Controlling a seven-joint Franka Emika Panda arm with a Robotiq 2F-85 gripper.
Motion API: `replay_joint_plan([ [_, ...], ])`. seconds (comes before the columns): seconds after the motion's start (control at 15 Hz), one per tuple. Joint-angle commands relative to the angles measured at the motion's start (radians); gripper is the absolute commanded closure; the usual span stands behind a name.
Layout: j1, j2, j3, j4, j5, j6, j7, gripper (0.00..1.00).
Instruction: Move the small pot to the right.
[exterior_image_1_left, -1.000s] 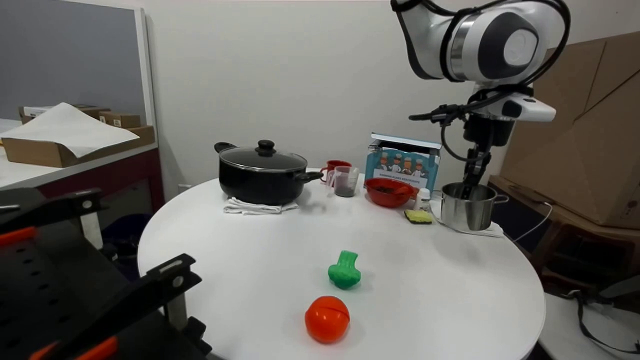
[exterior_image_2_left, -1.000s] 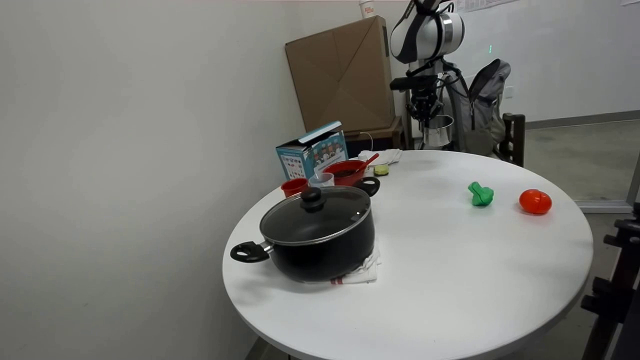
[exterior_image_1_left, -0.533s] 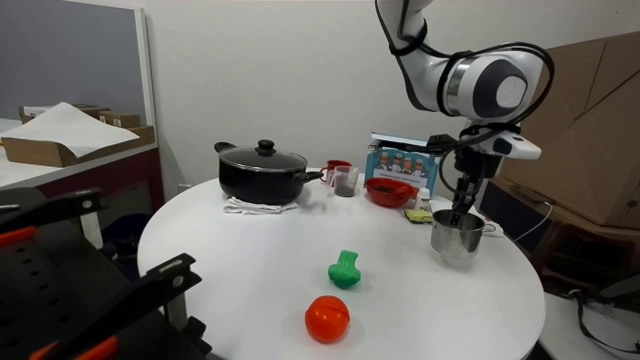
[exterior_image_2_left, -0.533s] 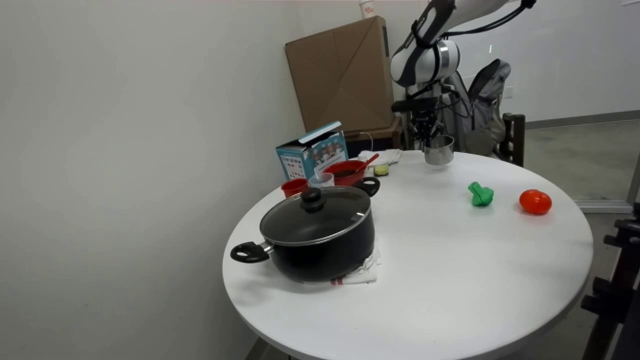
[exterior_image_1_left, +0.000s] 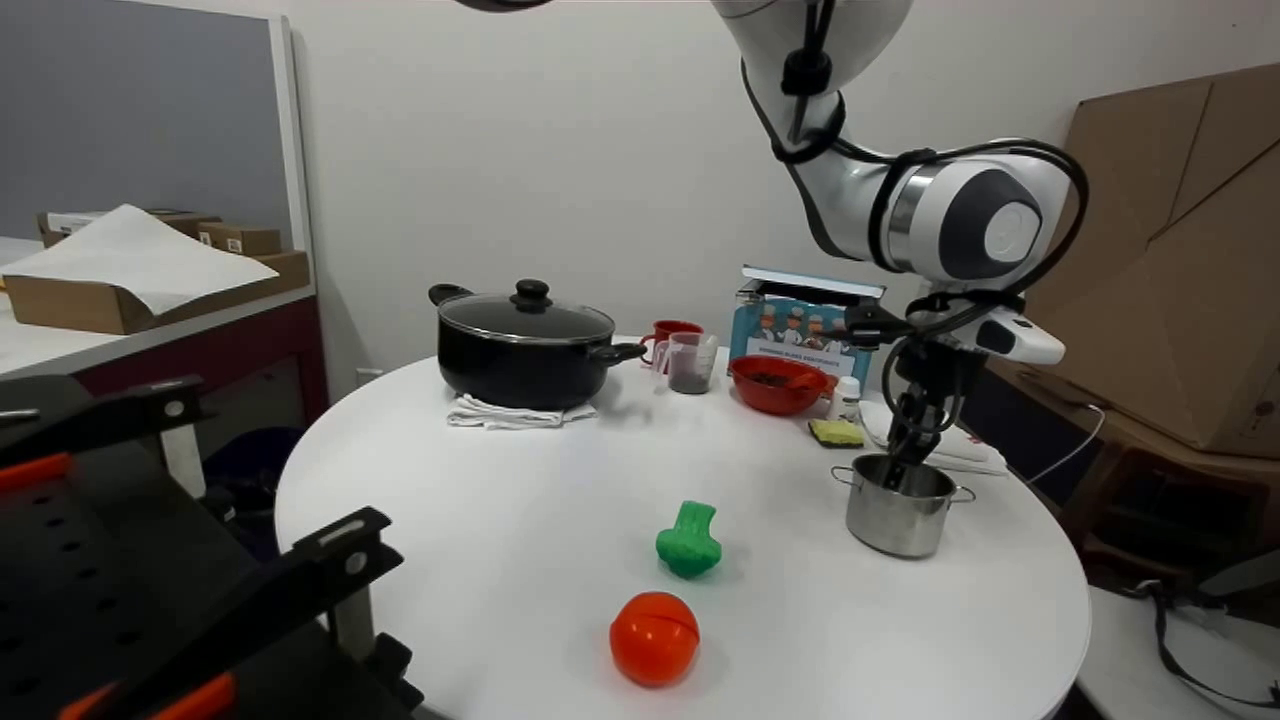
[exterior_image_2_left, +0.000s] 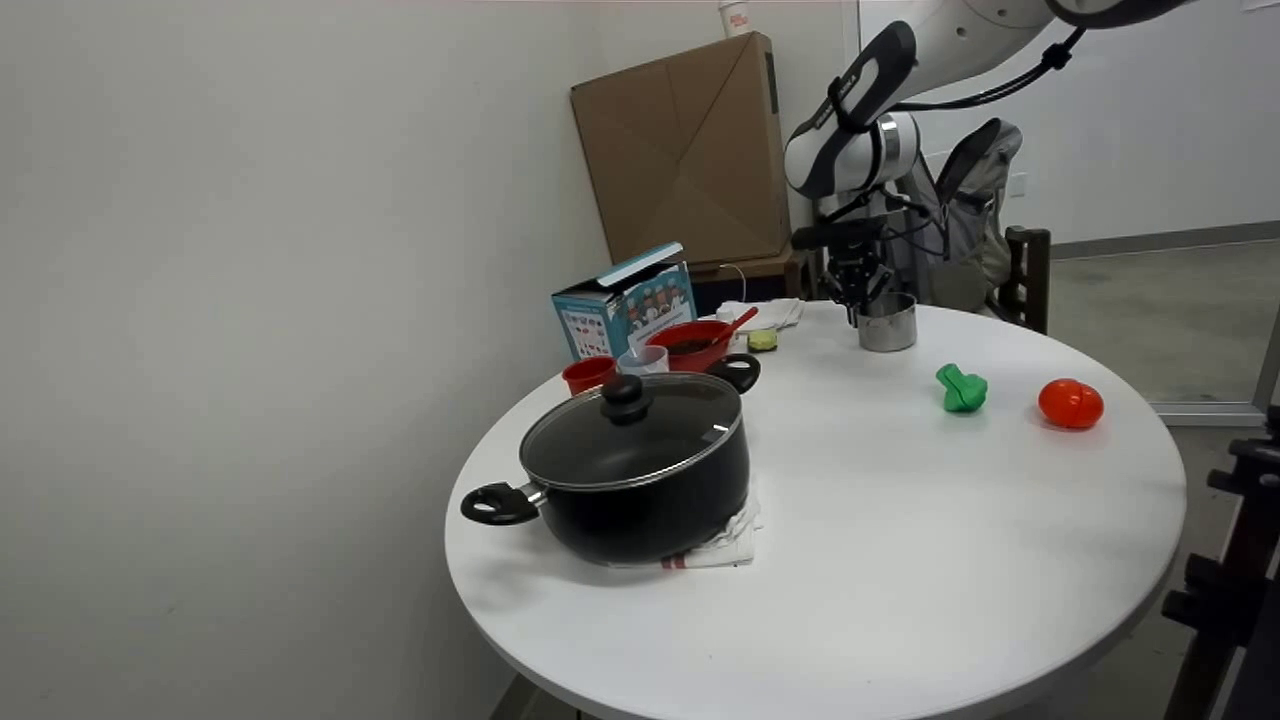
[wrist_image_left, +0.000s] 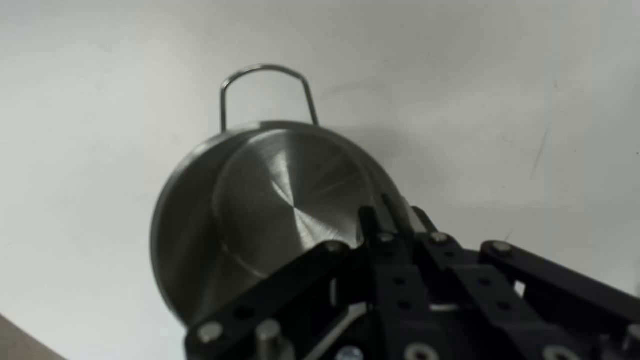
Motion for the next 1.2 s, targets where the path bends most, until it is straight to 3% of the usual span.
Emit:
replay_joint_plan([
  [0.0,-0.021,0.057,0.018,0.110,-0.019,-0.053,-0.050,0.66],
  [0.2,-0.021,0.051,0.021,0.150,-0.026,-0.083,-0.093,0.42],
  [0.33,-0.004,-0.005,0.012,0.118,-0.015,-0.085,-0.144,0.30],
  [0.6,0.017,-0.128,-0.005,0.110,-0.057,-0.225,-0.325,0.01],
  [0.87,0.049,-0.272,-0.011,0.089,-0.117,-0.375,-0.491,0.00],
  [1.13,0.102,-0.370,-0.001,0.053,-0.166,-0.435,-0.645,0.00],
])
